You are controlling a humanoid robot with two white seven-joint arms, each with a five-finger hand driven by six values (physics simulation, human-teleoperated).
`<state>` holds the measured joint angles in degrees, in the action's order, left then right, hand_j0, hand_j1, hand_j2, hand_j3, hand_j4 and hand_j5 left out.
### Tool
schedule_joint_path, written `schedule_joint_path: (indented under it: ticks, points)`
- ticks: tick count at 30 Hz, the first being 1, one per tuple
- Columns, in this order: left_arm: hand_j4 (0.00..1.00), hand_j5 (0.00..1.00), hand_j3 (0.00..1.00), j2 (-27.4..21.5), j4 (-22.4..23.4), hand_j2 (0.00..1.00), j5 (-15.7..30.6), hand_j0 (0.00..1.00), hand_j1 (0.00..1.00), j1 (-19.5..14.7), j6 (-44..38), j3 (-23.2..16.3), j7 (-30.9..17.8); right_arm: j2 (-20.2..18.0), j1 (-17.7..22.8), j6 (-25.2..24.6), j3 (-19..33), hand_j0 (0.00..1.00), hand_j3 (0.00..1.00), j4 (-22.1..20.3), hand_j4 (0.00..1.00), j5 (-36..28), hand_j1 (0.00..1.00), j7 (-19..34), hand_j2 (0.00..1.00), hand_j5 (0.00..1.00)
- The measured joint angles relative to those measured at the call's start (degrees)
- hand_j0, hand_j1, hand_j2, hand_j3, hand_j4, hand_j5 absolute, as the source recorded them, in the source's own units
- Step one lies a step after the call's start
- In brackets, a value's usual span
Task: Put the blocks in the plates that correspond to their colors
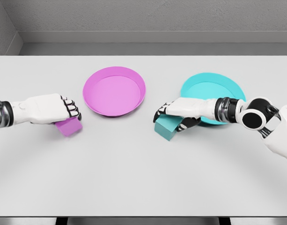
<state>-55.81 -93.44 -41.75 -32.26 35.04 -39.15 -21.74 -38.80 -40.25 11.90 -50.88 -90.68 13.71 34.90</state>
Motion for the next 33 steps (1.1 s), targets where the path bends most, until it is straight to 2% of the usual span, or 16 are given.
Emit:
schedule_joint_path:
  ticks: [10, 14, 17, 22, 26, 30, 33]
  points:
    - [0.39, 0.39, 0.39, 0.59, -0.04, 0.39, 2.92, 0.39, 0.39, -4.66, 0.03, 0.39, 0.09, 0.14, -3.34, 0.01, 0.91, 0.52, 0.52, -0.51, 0.52, 0.24, 0.52, 0.12, 0.52, 0.52]
    - [0.39, 0.39, 0.39, 2.33, 0.75, 0.39, 3.71, 0.39, 0.39, -8.0, 0.05, 0.36, 0.14, 1.0, -4.48, 0.03, 2.32, 0.52, 0.52, -0.85, 0.52, 0.23, 0.52, 0.14, 0.52, 0.52]
    - [0.39, 0.39, 0.39, 4.47, 1.96, 0.39, 3.67, 0.39, 0.39, -9.14, 0.06, 0.24, 0.15, 1.27, -4.39, 0.02, 4.08, 0.52, 0.52, -1.17, 0.52, 0.19, 0.52, 0.13, 0.52, 0.52]
    - [0.4, 0.4, 0.4, 8.86, 5.08, 0.4, 3.24, 0.4, 0.4, -11.69, 0.07, -0.31, -0.01, 0.55, -4.48, 0.11, 7.98, 0.52, 0.52, -1.38, 0.52, 0.03, 0.52, 0.14, 0.52, 0.52]
    - [0.4, 0.4, 0.4, 12.61, 8.98, 0.4, 2.25, 0.4, 0.4, -15.03, 0.07, -1.3, -0.19, -1.75, -4.22, 0.22, 10.56, 0.52, 0.52, -0.97, 0.52, 0.03, 0.52, 0.13, 0.52, 0.52]
    - [0.4, 0.4, 0.4, 16.79, 13.56, 0.4, 1.26, 0.4, 0.4, -17.4, 0.08, -3.86, -0.27, -2.71, -4.22, 0.25, 11.34, 0.53, 0.53, 2.09, 0.53, 0.04, 0.53, 0.15, 0.53, 0.53]
    - [0.4, 0.4, 0.4, 19.29, 15.82, 0.4, 0.34, 0.4, 0.4, -17.67, 0.1, -5.29, -0.29, -3.46, -3.78, 0.32, 12.33, 0.54, 0.54, 5.2, 0.54, 0.06, 0.54, 0.16, 0.54, 0.54]
